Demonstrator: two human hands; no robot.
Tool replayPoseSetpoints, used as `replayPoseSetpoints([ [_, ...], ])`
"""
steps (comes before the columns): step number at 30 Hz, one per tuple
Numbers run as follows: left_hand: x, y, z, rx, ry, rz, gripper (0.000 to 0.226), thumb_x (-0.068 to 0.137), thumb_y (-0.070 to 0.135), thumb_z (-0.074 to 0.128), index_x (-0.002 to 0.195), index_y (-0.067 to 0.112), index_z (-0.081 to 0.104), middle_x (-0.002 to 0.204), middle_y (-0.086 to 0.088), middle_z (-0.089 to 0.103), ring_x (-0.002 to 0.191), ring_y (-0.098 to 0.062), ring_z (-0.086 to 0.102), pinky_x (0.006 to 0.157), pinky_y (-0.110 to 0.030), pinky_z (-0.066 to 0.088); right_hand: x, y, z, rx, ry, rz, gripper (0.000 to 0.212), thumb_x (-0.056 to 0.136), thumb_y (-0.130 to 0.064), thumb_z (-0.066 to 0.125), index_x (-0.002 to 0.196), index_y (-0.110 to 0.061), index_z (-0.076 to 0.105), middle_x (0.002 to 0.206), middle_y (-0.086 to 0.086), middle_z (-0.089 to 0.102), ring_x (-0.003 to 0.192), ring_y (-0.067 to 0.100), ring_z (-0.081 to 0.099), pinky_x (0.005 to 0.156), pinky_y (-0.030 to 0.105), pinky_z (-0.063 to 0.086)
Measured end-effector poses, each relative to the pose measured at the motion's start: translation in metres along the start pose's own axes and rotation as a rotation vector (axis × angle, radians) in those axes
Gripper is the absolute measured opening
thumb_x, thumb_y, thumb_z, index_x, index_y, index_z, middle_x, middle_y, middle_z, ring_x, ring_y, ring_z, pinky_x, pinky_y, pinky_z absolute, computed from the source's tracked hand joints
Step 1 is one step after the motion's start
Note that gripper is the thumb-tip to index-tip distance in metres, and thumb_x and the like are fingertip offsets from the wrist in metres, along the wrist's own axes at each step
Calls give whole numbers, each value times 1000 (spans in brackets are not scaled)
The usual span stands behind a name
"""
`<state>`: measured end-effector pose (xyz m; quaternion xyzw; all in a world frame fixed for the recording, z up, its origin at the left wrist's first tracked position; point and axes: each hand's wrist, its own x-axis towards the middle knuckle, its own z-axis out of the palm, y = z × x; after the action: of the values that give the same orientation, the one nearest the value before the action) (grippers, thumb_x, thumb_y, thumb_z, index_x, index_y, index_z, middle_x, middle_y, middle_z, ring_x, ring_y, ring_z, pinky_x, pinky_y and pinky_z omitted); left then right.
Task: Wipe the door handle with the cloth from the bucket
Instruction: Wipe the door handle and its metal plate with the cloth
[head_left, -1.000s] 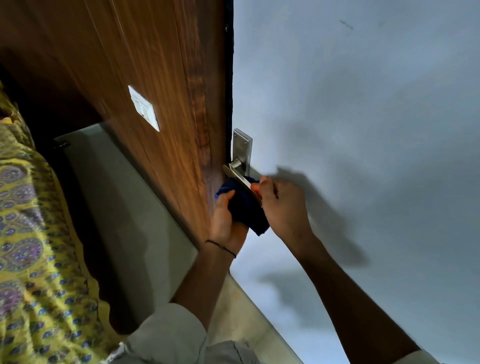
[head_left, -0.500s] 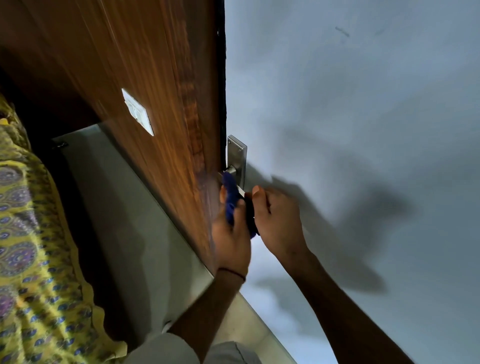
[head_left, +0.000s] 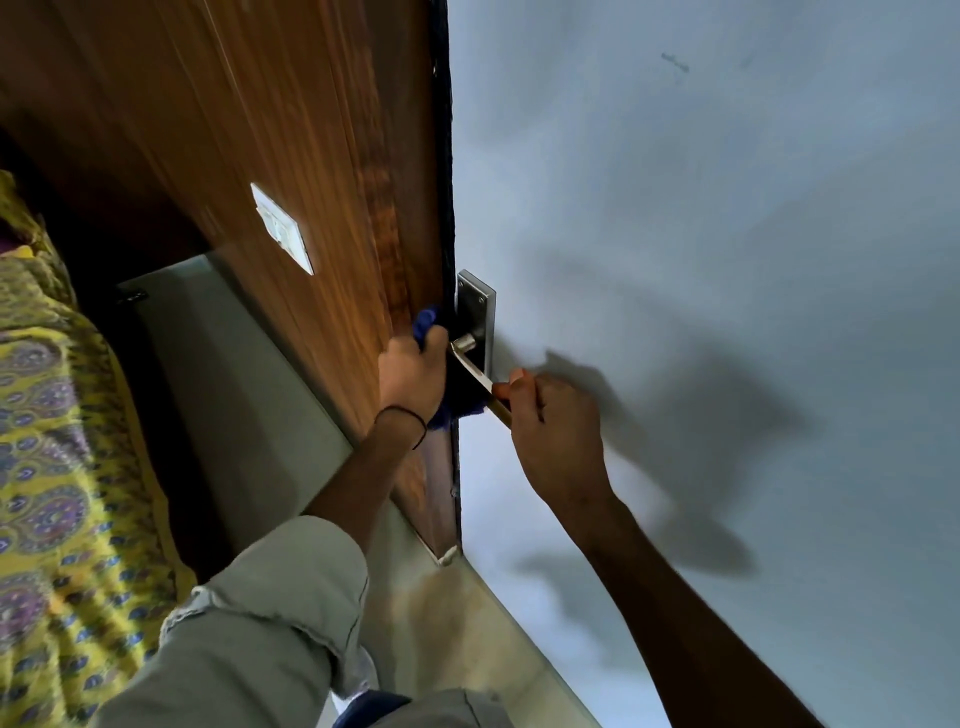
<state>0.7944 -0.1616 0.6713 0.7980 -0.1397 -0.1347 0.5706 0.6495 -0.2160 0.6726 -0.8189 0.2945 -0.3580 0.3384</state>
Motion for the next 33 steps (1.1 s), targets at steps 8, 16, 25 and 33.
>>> replayPoseSetpoints([
  [8, -34, -49, 30, -748, -278, -647, 63, 80, 48, 61, 129, 9, 58, 128, -22, 63, 116, -40, 62, 82, -45, 58, 1, 2, 0, -15, 22, -4, 52, 94, -34, 35, 85, -2, 75, 80, 17, 74, 74, 35, 68, 71, 46, 54],
  [16, 15, -3, -4, -760, 18, -520, 31, 84, 32, 55, 110, 15, 62, 106, -11, 68, 89, -29, 65, 82, -42, 55, 0, 0, -1, -36, 6, -15, 53, 96, -32, 34, 78, 2, 71, 63, 17, 67, 57, 33, 60, 58, 45, 50],
  [25, -56, -38, 7, 319, -118, 697, 42, 91, 20, 53, 133, 16, 53, 141, -3, 53, 142, -16, 28, 112, -8, 19, -2, 1, 1, -24, 22, -8, 46, 95, -29, 36, 69, -6, 65, 63, 12, 66, 56, 28, 58, 57, 39, 49],
  [33, -11, -16, -8, 272, -36, 521, 35, 95, 15, 54, 130, 9, 57, 113, -12, 71, 96, -22, 67, 88, -5, 42, 0, 0, 2, -23, 26, 28, 51, 95, -33, 36, 82, -1, 73, 73, 17, 73, 67, 33, 67, 67, 46, 56],
])
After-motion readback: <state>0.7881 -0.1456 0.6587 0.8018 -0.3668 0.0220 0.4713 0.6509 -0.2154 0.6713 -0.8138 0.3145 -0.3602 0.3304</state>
